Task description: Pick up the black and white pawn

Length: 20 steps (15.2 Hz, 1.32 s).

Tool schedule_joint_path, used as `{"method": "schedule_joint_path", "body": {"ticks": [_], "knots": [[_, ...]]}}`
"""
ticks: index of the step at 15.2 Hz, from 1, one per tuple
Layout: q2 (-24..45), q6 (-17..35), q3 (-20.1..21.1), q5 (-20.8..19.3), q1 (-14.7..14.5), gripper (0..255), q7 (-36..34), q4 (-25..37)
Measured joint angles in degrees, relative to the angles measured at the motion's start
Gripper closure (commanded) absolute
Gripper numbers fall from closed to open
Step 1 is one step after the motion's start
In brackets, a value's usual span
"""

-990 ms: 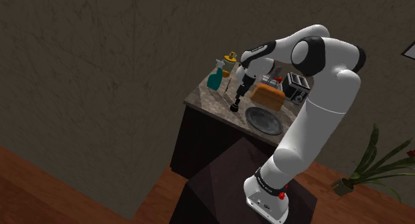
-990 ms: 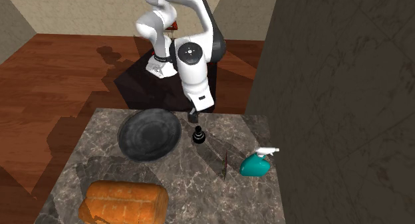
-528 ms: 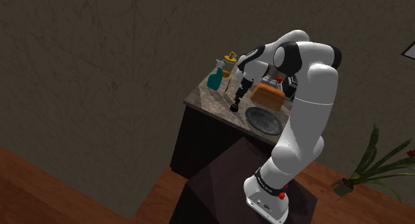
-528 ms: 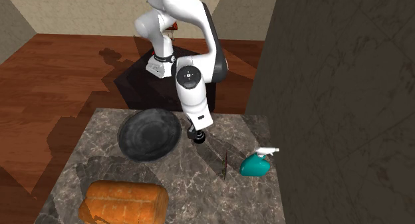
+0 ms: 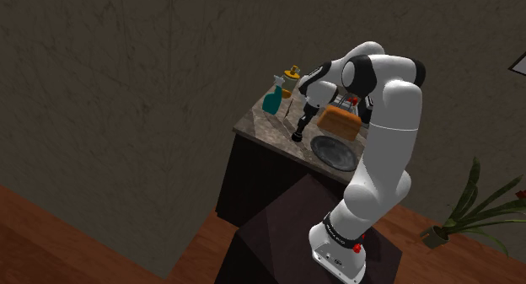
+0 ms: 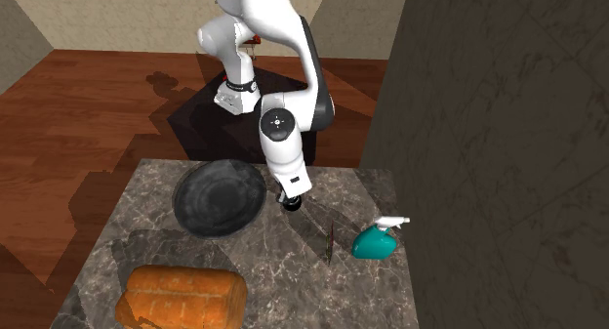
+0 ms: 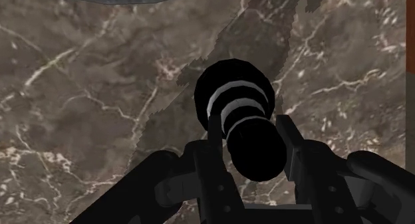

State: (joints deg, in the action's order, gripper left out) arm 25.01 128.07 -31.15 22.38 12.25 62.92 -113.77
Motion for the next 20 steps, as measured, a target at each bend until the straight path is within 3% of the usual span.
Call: {"method": "schedule_joint_path", "body": {"ticks": [9, 20], "knots": [[-0.3, -0.2, -0.1, -0.2, -0.1, 255, -0.2, 0.0], [-5.6, -6.2, -2.3, -4.4, -1.7, 255, -3.3, 1.6]]}}
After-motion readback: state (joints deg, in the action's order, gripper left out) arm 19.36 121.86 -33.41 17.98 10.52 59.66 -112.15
